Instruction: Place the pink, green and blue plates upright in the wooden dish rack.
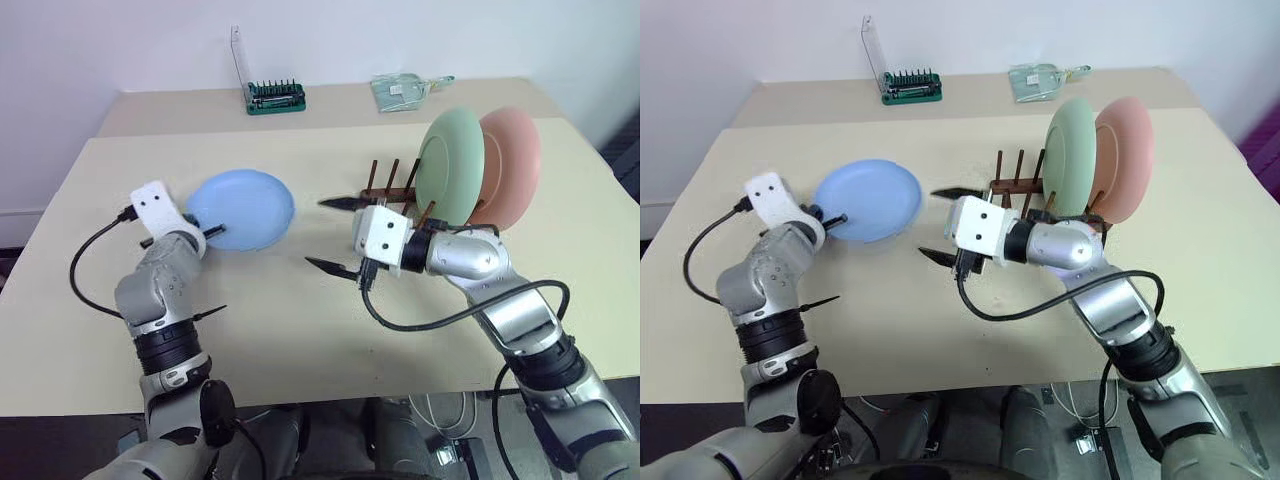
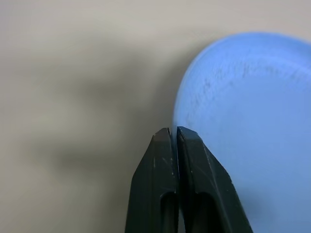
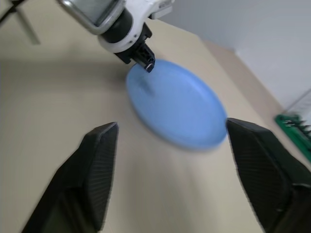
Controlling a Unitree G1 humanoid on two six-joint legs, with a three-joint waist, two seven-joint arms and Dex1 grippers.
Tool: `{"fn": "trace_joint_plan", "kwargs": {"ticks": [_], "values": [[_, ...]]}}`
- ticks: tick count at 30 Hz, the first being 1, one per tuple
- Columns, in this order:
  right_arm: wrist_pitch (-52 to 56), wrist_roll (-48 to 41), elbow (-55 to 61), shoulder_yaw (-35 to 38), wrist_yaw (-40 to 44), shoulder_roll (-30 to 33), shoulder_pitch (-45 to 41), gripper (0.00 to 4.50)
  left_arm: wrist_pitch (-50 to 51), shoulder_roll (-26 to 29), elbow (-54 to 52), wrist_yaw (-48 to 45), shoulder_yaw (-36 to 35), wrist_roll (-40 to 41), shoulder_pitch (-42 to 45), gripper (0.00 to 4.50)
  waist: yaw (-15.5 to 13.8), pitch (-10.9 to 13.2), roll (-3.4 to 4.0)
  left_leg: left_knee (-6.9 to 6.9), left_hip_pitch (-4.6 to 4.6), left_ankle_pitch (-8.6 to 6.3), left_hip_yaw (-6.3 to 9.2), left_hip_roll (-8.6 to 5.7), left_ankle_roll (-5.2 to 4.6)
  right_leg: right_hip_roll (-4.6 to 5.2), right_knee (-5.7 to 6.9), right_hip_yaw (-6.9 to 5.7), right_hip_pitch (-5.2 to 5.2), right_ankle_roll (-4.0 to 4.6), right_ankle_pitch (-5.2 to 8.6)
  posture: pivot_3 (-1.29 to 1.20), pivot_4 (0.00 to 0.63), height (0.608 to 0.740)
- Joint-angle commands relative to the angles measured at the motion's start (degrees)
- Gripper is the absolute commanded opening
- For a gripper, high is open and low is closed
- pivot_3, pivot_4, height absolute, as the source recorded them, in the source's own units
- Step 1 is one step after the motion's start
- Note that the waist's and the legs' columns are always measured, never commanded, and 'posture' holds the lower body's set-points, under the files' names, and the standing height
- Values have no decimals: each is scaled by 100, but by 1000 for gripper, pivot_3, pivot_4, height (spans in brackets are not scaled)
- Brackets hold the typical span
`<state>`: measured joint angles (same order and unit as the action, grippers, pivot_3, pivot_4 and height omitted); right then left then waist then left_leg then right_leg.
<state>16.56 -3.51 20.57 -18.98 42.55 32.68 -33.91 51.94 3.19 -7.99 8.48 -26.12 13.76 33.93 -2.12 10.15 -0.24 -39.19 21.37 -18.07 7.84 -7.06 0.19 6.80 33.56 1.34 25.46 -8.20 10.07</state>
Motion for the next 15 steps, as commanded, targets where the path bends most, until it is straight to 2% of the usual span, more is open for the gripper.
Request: {"fn": "trace_joint_plan", "kwargs": {"ticks": [1, 6, 13, 15], "values": [[-681, 716, -346, -87, -132, -5, -590, 4433, -663, 103, -740, -427, 509, 203, 325, 0, 15, 0, 0, 2, 0, 0, -1, 0, 0, 0, 0, 0, 3, 0, 0, 0, 150, 740], [-1632, 1642, -1250, -512, -178, -56, -1024, 4433, -690, 220, -982, -595, 947, 241, 511, 0, 140, -1, 1, 10, -2, 0, -3, 1, 0, -1, -8, 0, 0, 1, 0, 0, 150, 740], [-2599, 2717, -2319, -833, -602, -181, -1282, 4433, -383, 175, -1429, -598, 1205, 495, 729, 0, 186, 0, 1, 12, 1, 0, -3, 2, 0, -2, -9, 1, 6, 0, 0, 0, 150, 740], [-2714, 2879, -2453, -800, -682, -201, -1288, 3904, -352, 221, -1526, -630, 1318, 478, 713, 0, 186, 0, 1, 13, 1, 0, -3, 2, 0, -2, -10, 1, 6, 1, 0, 0, 150, 740]]}}
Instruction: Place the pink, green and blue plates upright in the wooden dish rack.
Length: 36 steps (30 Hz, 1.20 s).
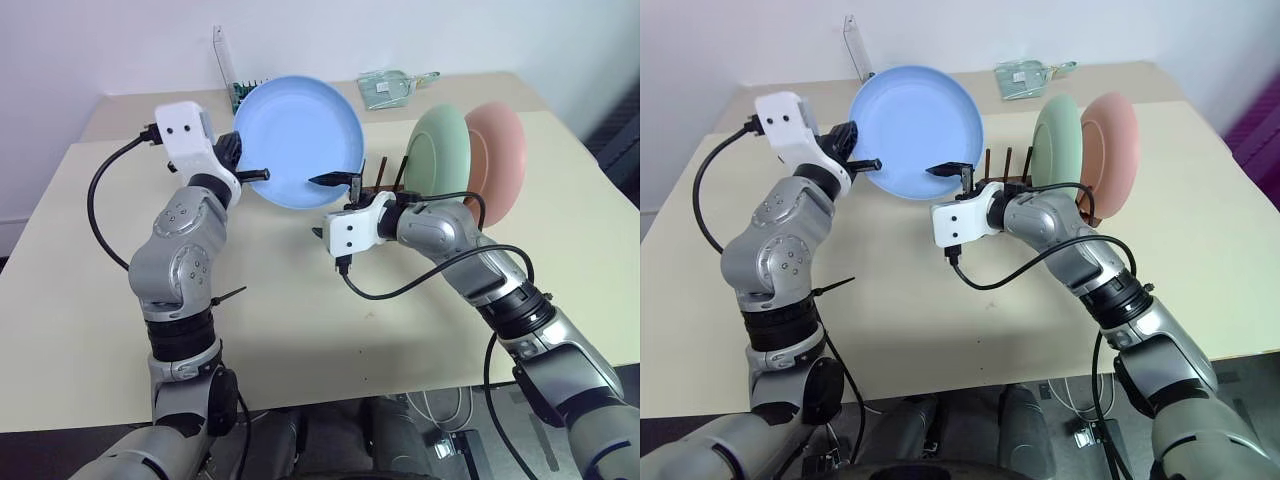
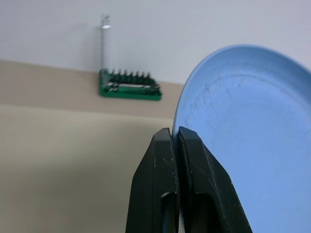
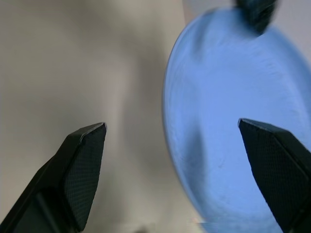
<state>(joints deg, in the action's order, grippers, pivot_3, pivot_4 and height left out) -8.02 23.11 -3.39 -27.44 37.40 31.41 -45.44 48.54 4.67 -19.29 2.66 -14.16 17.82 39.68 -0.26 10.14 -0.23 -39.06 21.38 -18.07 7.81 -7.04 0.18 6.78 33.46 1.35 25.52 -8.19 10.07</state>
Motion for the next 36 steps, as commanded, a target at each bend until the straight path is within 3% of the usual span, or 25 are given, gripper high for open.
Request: {"fn": "trace_joint_plan", "kwargs": {"ticks": [1, 8, 10, 11, 14, 16, 19, 23, 29, 32, 36], "values": [[-340, 374, -111, 30, -228, -40, -134, 3557, 10, 84, -433, -56, 166, 79, 113, 0, -1, 0, 0, 0, 0, 0, 0, 0, 0, 0, 0, 0, 0, 0, 0, 0, 150, 740], [-413, 825, -80, 158, -428, -15, 3, 44, 57, 166, -507, -251, 371, 142, -87, 0, 8, 0, 1, 0, -1, 0, 0, 0, 0, -1, 0, 0, -1, 0, 0, 0, 150, 740], [-428, 951, -39, 189, -514, 3, 37, 44, -45, 152, -493, -349, 391, 207, -127, 0, 6, 0, 0, 2, 0, 0, 0, 0, 1, -2, 1, 1, 2, 0, 0, 0, 150, 740], [-436, 987, -9, 207, -524, 3, 61, 7, -80, 122, -501, -347, 360, 233, -130, 290, -3, 0, 0, 2, -1, 0, 0, 1, 1, -3, 0, 1, 1, 0, 0, 0, 150, 740], [-386, 967, 87, 325, -562, -40, 147, 0, -441, -328, -276, 356, -431, 404, 258, 1443, -40, 2, -2, -1, 0, 0, 0, -1, 0, -2, -2, 2, -3, 0, 0, 0, 150, 740], [-239, 640, 202, 572, -607, -196, 211, 0, -1149, -255, -7, 979, -828, -49, 482, 2403, -42, 2, -4, -3, 0, 0, 3, 0, 1, -2, -2, 1, -5, 0, 0, 0, 150, 740], [234, -573, 643, 1235, -447, -648, 313, 0, -2014, 584, 400, 1568, -505, -1470, 319, 2403, 88, 2, 0, 14, -6, 3, -7, 3, 7, -10, -1, 6, 5, 4, -1, 0, 150, 740], [1280, -2255, 1388, 2030, -83, -1072, 427, 0, -2235, 1087, 815, 1112, 30, -1823, -115, 2403, 73, 1, 1, 24, -3, 5, -2, 4, 9, -10, -2, 6, 13, 6, -3, 0, 150, 740], [4859, -6277, 2517, 3847, -599, -1504, 157, 0, -2135, 1605, 402, -1529, 1429, -1052, -1397, 2403, -14, 1, 4, 3, -1, -1, 13, -1, -2, -2, 14, 0, -5, 10, -5, 0, 150, 740], [5714, -7455, 2613, 4408, -1305, -1559, 94, 0, -2373, 1815, -14, -2452, 1759, -704, -1897, 2403, 13, 3, 8, 7, 5, -2, 11, 2, -4, -2, 11, 1, 11, 12, -5, 0, 150, 740], [6133, -7969, 2712, 4538, -1685, -1372, 364, 0, -1952, 2031, -562, -3297, 2022, -117, -2297, 2403, 85, -3, 23, 22, 3, -1, 0, 8, -1, -1, 14, 4, 25, 18, -1, 0, 150, 740]]}}
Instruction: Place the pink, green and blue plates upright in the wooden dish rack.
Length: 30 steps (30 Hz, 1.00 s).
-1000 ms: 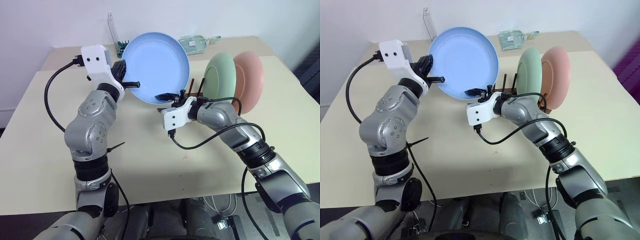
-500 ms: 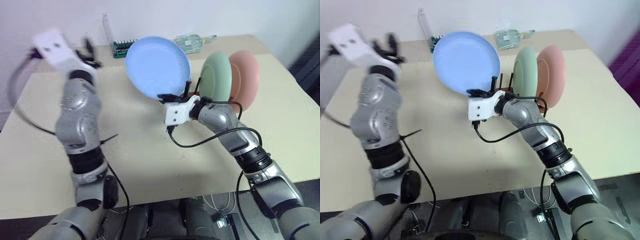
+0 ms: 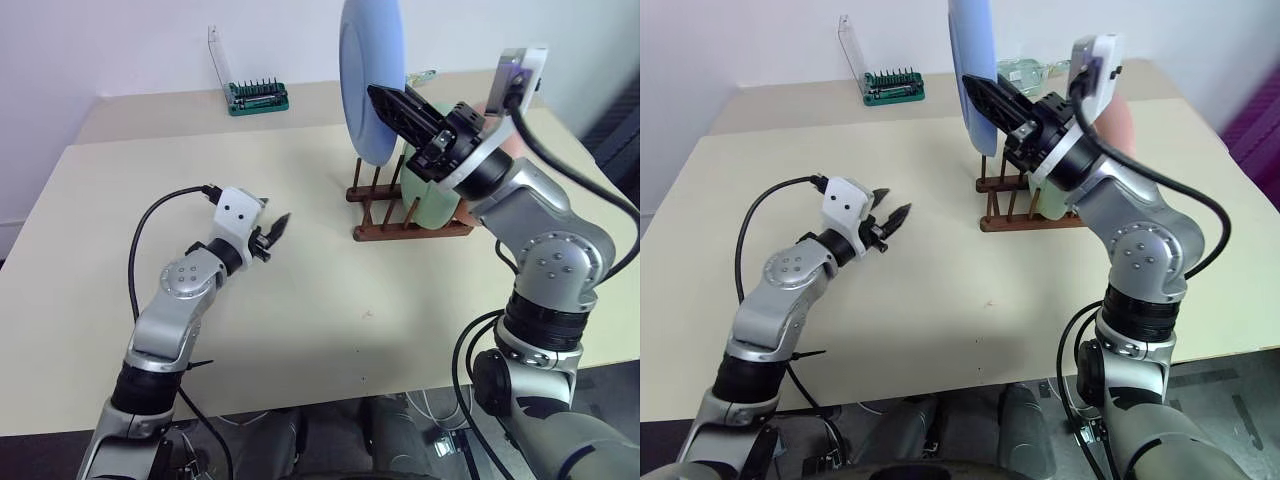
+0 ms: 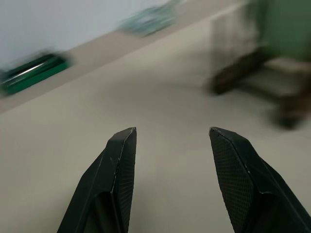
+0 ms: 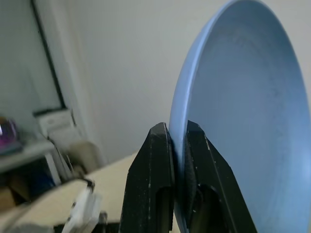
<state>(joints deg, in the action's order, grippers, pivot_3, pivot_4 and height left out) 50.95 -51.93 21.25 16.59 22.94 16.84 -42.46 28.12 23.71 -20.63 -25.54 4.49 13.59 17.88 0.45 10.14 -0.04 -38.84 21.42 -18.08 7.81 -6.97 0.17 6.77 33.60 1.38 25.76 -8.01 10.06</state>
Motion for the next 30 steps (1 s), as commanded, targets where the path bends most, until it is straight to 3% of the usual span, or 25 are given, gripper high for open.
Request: {"fn": "trace_joint_plan", "kwargs": {"ticks": [1, 18, 21, 26, 30], "values": [[249, -472, 247, 107, -259, 145, 118, 0, 152, 163, -483, -559, 185, 361, -141, 2403, 17, -2, 5, 1, 0, 0, -3, 0, -1, 1, 0, 0, 0, 0, 0, 0, 150, 740], [118, -307, -1016, 59, -499, 135, 149, 0, 572, 280, -787, -714, 214, 494, -333, 2403, 18, -1, 6, -4, -1, 0, -11, -1, -2, 0, 5, 2, 1, -1, 0, 0, 150, 740], [12, -237, -1046, 23, -486, 157, 125, 1013, 569, 306, -812, -703, 247, 446, -356, 2467, 18, -2, 6, -4, -1, 0, -11, -1, -2, 0, 5, 3, 2, -1, 0, 0, 150, 740], [-700, 678, -965, -353, -368, 459, 102, 3548, 642, 277, -851, -685, 230, 498, -337, 2467, 12, -1, 6, -5, 0, 0, -11, -3, -2, 1, 5, 3, 1, -1, 0, 0, 150, 740], [-1595, 1713, -816, -841, 86, 1033, 210, 3548, 681, 257, -884, -667, 267, 492, -315, 2467, 14, -1, 6, -6, -1, 0, -13, -4, -2, 1, 6, 2, 2, -2, 0, 0, 150, 740]]}}
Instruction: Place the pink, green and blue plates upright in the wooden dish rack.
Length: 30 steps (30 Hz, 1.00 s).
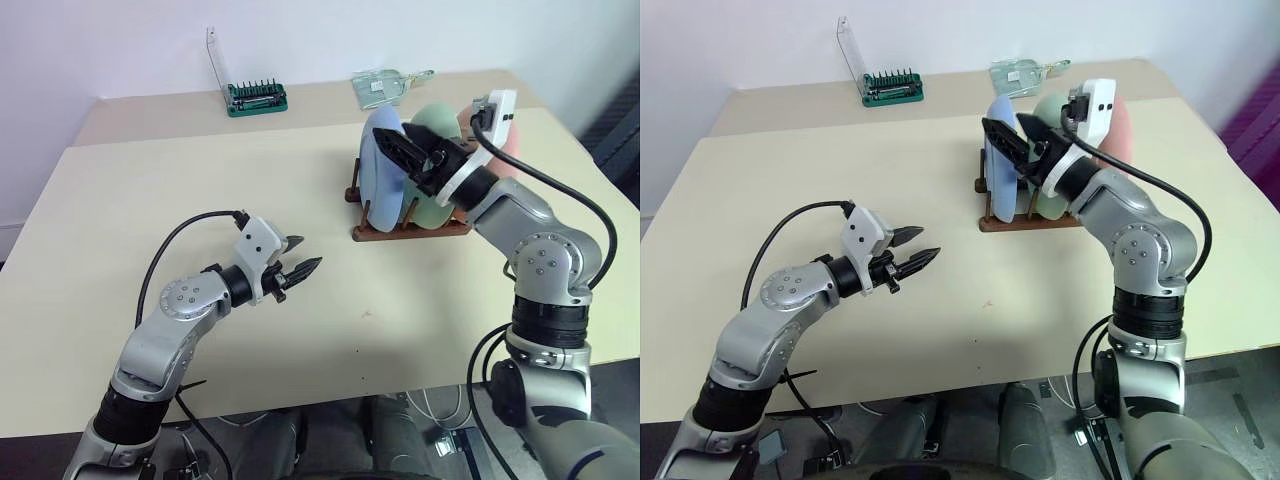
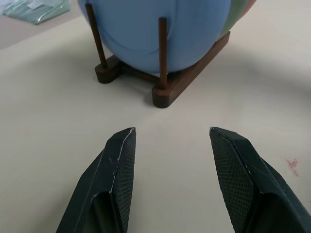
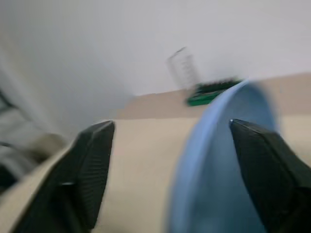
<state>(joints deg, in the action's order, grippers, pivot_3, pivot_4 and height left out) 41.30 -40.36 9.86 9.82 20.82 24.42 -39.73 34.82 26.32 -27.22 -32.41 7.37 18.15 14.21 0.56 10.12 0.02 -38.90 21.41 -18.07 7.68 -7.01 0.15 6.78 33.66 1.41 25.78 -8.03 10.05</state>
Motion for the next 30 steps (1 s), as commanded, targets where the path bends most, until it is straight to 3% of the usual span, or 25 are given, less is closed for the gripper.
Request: {"fn": "trace_joint_plan", "kwargs": {"ticks": [1, 5, 9, 12, 15, 20, 30], "values": [[-826, 770, 397, -218, 432, 482, 1, 3548, 8, 0, -203, 19, -37, 34, 64, 2467, 3, 0, 0, 0, 0, 0, 0, 0, 0, 0, 0, 0, 0, 0, 0, 0, 150, 740], [-1241, 963, 785, 154, 1049, 1254, 484, 3548, -39, 31, -151, 30, -37, -28, 64, 2467, -33, 1, -1, 0, 2, 0, 0, 0, -1, 0, -2, 0, -1, 0, 0, 0, 150, 740], [-672, -147, 1571, 1677, 2309, 2174, 2241, 3548, -256, 105, 157, 82, -84, -250, 63, 2467, -192, 0, -1, 0, -1, -4, 8, 1, -7, 0, -20, -6, -17, 0, 0, 0, 150, 740], [-728, 55, 2057, 2213, 2623, 2346, 3763, 3548, -475, 67, 612, 134, -330, -284, 53, 2467, -226, -3, 5, -1, -10, -9, 6, 2, -15, -1, -33, -10, -34, -2, 0, 0, 150, 740], [-921, 301, 2051, 2409, 2639, 2276, 4520, 3548, -665, 74, 915, 123, -394, -357, -34, 2467, -200, -5, 8, -5, -25, -24, -3, 5, -41, -1, -26, -6, -42, -3, -1, 0, 150, 740], [-1516, 1029, 1482, 2087, 2329, 2025, 4736, 3548, -1007, 155, 1269, 119, -493, -522, -259, 2467, -135, -6, 9, -9, -38, -24, -11, 6, -41, -1, -19, 1, -50, -3, -1, 0, 150, 740], [-2423, 1814, -290, 1447, 2438, 2078, 3981, 3548, -1281, 305, 1181, 250, -1020, -599, -1004, 2467, -139, -6, 11, -10, -39, -11, -12, 5, -17, 2, -19, 1, -54, -3, -1, 0, 150, 740]]}}
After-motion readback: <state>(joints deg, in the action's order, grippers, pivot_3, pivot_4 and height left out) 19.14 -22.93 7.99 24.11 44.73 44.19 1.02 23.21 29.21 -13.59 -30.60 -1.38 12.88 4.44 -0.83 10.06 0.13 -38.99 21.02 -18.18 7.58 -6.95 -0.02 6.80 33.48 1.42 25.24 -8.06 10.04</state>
